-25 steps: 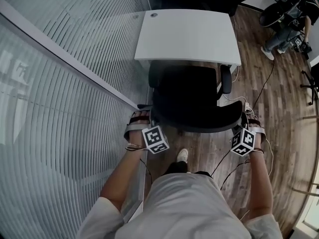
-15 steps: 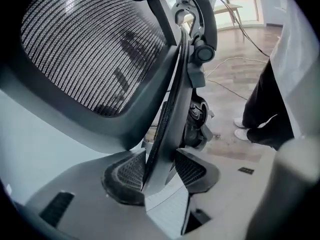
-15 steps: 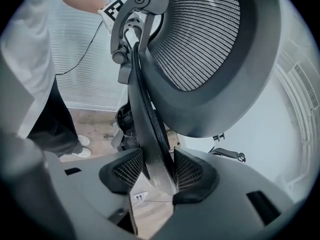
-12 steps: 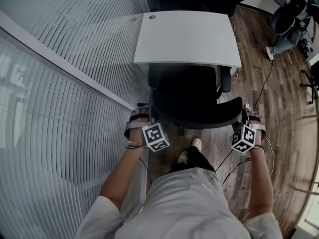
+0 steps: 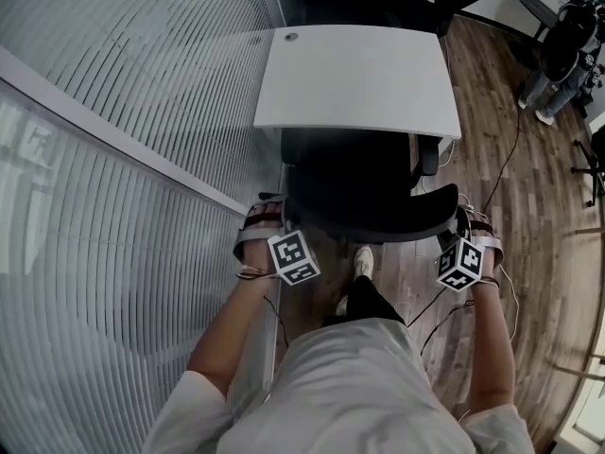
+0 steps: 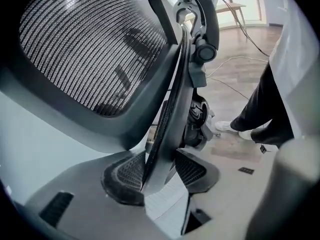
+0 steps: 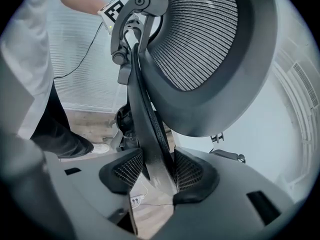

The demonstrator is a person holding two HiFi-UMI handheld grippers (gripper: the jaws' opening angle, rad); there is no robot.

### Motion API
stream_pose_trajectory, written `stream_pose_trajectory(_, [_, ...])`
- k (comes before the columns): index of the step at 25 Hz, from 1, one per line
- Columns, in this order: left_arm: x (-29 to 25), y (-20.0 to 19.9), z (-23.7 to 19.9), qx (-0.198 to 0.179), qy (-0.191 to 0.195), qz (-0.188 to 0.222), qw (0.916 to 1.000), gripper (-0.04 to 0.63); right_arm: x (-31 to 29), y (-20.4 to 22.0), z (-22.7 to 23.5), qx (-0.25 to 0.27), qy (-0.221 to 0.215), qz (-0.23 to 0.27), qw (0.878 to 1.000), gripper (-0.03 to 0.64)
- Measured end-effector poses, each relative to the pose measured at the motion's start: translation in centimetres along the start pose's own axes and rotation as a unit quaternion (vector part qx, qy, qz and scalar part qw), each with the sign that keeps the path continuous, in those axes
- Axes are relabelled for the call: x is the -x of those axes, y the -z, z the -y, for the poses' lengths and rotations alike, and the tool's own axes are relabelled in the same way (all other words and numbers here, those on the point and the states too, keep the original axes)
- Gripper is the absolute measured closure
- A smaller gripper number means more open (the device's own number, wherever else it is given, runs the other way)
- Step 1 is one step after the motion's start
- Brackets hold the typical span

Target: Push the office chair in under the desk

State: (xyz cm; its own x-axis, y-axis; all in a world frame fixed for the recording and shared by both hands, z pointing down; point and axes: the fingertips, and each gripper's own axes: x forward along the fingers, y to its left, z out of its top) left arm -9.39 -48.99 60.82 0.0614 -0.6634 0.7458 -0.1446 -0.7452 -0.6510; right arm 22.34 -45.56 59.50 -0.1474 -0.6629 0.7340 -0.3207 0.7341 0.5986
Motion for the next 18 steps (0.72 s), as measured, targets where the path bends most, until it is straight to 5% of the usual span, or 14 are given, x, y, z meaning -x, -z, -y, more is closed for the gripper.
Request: stream_pose_trajectory(18, [-4.7, -0.1, -5.7, 0.006, -0.001, -0.008, 0.9999, 0.397, -5.0, -1.6, 5.8, 0.001, 0.002, 0.001, 1.0, 0.411])
